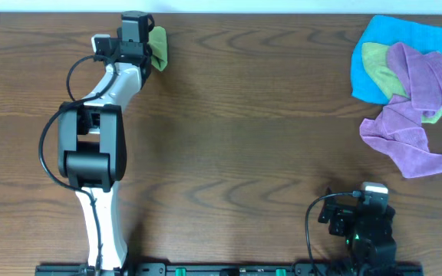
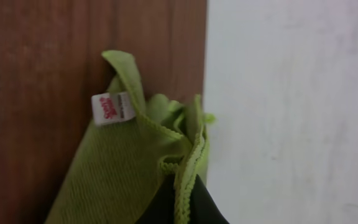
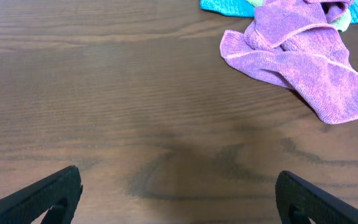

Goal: Fold the cloth
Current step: 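Carry the green cloth with the left gripper to the table's top left, then lower the cloth and open the left gripper to release it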

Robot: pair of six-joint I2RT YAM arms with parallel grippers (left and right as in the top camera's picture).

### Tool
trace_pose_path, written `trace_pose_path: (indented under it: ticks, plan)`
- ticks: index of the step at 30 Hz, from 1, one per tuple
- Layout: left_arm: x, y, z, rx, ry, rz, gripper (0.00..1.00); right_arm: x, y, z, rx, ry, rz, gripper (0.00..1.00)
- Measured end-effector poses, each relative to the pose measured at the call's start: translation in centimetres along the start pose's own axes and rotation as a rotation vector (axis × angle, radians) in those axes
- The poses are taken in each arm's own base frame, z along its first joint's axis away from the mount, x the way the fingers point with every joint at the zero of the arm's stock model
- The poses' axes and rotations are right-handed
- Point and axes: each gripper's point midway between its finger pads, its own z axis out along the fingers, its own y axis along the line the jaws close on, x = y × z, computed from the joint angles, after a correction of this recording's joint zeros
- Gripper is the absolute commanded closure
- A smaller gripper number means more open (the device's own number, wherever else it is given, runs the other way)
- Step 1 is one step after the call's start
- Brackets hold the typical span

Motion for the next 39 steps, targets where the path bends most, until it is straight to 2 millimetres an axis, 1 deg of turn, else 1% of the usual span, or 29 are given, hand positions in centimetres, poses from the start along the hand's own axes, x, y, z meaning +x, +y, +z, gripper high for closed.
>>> trace_pose_path:
  ticks: [5, 6, 7, 11, 14, 15, 16, 17, 18, 24, 27, 28, 30, 32, 34, 37, 39]
  plan:
    - [-1.0, 3.0, 0.1, -0.128, 0.017, 0.023, 0.93, 0.0, 0.0, 0.0, 0.000, 0.000, 0.000, 0.01]
    - [-1.3, 3.4, 0.0, -0.152, 0.020, 0.028, 0.88, 0.0, 0.0, 0.0, 0.000, 0.000, 0.000, 0.01]
    - [-1.6, 3.7, -0.2, -0.168, 0.020, 0.038, 0.82, 0.0, 0.0, 0.0, 0.000, 0.000, 0.000, 0.01]
    - [-2.3, 3.5, -1.0, -0.190, 0.023, 0.062, 0.81, 0.0, 0.0, 0.0, 0.000, 0.000, 0.000, 0.01]
    - [-2.5, 3.9, -2.0, -0.228, 0.032, 0.083, 0.77, 0.0, 0.0, 0.0, 0.000, 0.000, 0.000, 0.01]
    - [-2.4, 4.1, -2.2, -0.240, 0.037, 0.088, 0.67, 0.0, 0.0, 0.0, 0.000, 0.000, 0.000, 0.01]
    - [-2.4, 4.3, -2.4, -0.254, 0.041, 0.098, 0.47, 0.0, 0.0, 0.0, 0.000, 0.000, 0.000, 0.01]
    - [-2.3, 4.7, -2.5, -0.269, 0.048, 0.107, 0.23, 0.0, 0.0, 0.0, 0.000, 0.000, 0.000, 0.01]
    - [-2.2, 5.0, -2.6, -0.282, 0.054, 0.106, 0.05, 0.0, 0.0, 0.0, 0.000, 0.000, 0.000, 0.01]
    - [-1.8, 5.3, -2.8, -0.294, 0.083, 0.110, 0.05, 0.0, 0.0, 0.0, 0.000, 0.000, 0.000, 0.01]
    - [-1.8, 4.9, -3.0, -0.286, 0.092, 0.131, 0.05, 0.0, 0.0, 0.0, 0.000, 0.000, 0.000, 0.01]
    - [-1.8, 4.6, -3.2, -0.280, 0.095, 0.141, 0.05, 0.0, 0.0, 0.0, 0.000, 0.000, 0.000, 0.01]
    - [-2.2, 3.3, -3.9, -0.252, 0.097, 0.164, 0.05, 0.0, 0.0, 0.0, 0.000, 0.000, 0.000, 0.01]
    - [-2.8, 1.5, -4.8, -0.206, 0.095, 0.185, 0.05, 0.0, 0.0, 0.0, 0.000, 0.000, 0.000, 0.01]
    - [-3.6, -2.0, -5.5, -0.091, 0.086, 0.198, 0.05, 0.0, 0.0, 0.0, 0.000, 0.000, 0.000, 0.01]
    - [-4.2, -8.7, -6.5, 0.156, 0.056, 0.208, 0.05, 0.0, 0.0, 0.0, 0.000, 0.000, 0.000, 0.01]
    - [-4.5, -12.1, -7.3, 0.290, 0.022, 0.208, 0.05, 0.0, 0.0, 0.0, -0.001, -0.001, 0.000, 0.01]
